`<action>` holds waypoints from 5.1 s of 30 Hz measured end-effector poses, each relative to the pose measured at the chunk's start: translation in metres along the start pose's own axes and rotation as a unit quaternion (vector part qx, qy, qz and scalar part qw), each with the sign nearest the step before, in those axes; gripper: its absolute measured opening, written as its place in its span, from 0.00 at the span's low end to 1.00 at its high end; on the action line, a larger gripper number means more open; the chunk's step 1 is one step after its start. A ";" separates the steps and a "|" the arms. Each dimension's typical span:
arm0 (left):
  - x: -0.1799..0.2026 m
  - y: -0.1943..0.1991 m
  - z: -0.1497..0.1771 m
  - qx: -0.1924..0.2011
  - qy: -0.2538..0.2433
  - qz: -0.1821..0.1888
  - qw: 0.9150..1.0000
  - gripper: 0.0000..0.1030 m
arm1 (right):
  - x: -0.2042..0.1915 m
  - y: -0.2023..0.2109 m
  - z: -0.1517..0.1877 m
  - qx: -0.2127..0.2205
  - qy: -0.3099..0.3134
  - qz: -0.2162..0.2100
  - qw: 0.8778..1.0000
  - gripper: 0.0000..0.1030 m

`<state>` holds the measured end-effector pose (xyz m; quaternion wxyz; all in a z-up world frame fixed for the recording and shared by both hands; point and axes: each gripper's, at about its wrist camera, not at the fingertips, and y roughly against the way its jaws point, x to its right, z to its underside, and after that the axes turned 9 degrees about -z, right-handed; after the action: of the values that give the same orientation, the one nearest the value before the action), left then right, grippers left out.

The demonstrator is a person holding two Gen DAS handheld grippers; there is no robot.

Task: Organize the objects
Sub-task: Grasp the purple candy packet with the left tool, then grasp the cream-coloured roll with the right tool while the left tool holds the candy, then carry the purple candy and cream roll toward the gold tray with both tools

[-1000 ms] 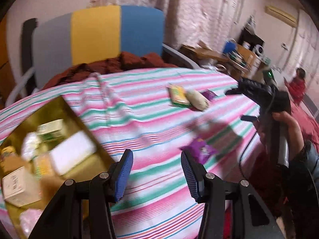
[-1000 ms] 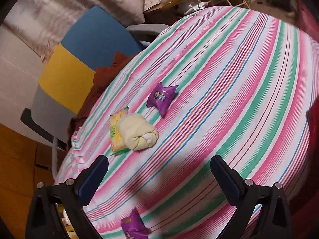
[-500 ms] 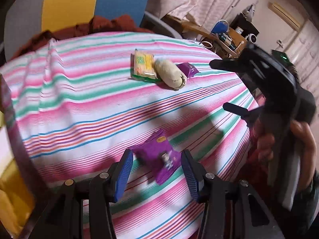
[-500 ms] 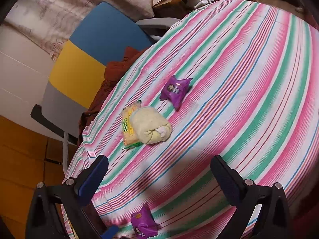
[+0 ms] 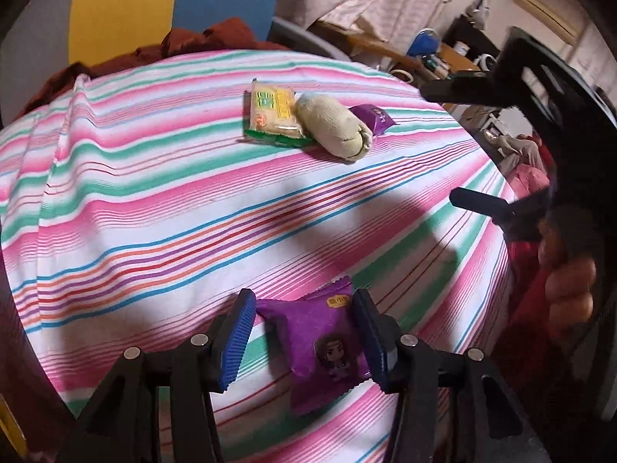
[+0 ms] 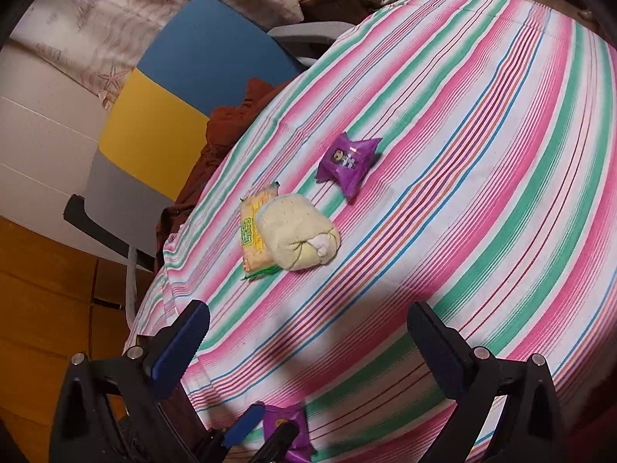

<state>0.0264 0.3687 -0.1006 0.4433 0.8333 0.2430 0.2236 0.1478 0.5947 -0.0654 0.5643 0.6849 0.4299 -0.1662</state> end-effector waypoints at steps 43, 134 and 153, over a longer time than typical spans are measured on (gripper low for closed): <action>0.006 0.002 0.025 0.089 -0.058 -0.046 0.993 0.51 | -0.043 -0.038 0.020 -0.065 0.146 0.077 0.984 1.00; -0.147 0.180 0.073 0.180 0.137 -0.202 0.953 0.44 | -0.212 -0.096 0.145 -0.171 0.343 -0.132 0.914 0.66; -0.258 0.229 0.114 0.193 0.278 -0.231 0.912 0.44 | -0.237 -0.120 0.218 -0.227 0.394 -0.139 0.880 0.66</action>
<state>-0.0613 0.0290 -0.0047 0.2275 0.7277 0.5803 0.2862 -0.0252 0.2997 -0.0390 0.4594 0.4802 0.7335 0.1425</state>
